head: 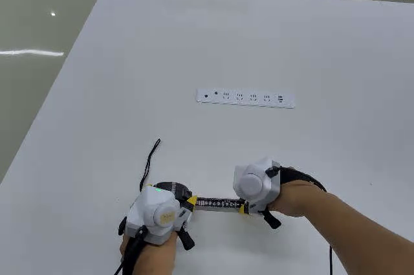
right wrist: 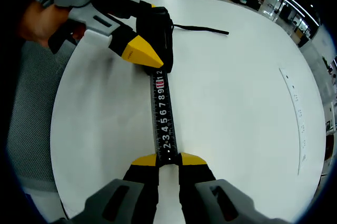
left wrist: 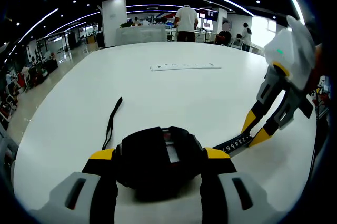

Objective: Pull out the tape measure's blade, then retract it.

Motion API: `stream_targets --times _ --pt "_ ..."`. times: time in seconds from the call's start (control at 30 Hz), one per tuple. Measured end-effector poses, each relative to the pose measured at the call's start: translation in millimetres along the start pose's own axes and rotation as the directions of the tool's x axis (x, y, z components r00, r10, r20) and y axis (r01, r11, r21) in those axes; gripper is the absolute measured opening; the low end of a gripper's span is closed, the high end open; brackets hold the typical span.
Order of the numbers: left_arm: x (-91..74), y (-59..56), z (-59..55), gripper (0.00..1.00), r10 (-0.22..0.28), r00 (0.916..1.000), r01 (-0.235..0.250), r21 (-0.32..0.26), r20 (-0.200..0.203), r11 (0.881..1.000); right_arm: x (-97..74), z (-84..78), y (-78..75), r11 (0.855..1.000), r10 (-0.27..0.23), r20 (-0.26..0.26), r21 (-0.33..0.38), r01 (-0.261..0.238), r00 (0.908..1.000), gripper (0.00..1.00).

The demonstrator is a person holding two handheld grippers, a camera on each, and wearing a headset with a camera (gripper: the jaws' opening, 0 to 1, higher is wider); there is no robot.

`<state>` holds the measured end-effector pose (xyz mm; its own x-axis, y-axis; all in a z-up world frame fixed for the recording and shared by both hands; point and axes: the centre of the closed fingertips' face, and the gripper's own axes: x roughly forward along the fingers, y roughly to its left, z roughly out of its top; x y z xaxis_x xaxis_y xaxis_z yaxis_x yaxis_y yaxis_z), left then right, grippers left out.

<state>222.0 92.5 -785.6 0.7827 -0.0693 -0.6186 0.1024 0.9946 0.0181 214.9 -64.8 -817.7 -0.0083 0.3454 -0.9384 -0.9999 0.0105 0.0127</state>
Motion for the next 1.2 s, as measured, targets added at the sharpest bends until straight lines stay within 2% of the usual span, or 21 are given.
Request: stream_targets --times 0.13,0.3,0.53,0.73,0.93,1.2 --pt "-4.6 -1.8 3.2 0.59 0.0 1.0 0.0 -0.002 0.0 1.0 2.7 2.9 0.0 1.0 0.0 0.004 -0.001 0.0 1.0 0.13" --pt "-1.5 -0.5 1.1 0.59 -0.003 1.0 0.003 -0.004 0.001 1.0 7.4 5.8 -1.9 1.0 0.002 0.012 -0.001 -0.002 0.9999 0.13" --pt "-5.4 -0.9 3.0 0.59 -0.003 1.0 0.003 -0.009 0.001 1.0 6.9 15.7 0.6 1.0 0.005 0.027 -0.006 -0.005 0.9996 0.13" --pt "-1.2 1.3 0.6 0.59 -0.007 1.0 0.007 -0.01 0.001 1.0 5.8 21.6 1.6 1.0 0.01 0.039 -0.002 -0.01 0.9992 0.13" --pt "-3.1 0.9 2.1 0.59 -0.009 1.0 0.009 -0.013 0.003 1.0 8.0 29.1 1.3 1.0 0.017 0.069 -0.003 -0.017 0.9974 0.13" --pt "-7.8 -1.2 4.8 0.59 -0.01 0.9999 0.01 -0.017 0.002 1.0 11.2 38.5 4.3 1.0 0.023 0.075 0.003 -0.024 0.9969 0.13"
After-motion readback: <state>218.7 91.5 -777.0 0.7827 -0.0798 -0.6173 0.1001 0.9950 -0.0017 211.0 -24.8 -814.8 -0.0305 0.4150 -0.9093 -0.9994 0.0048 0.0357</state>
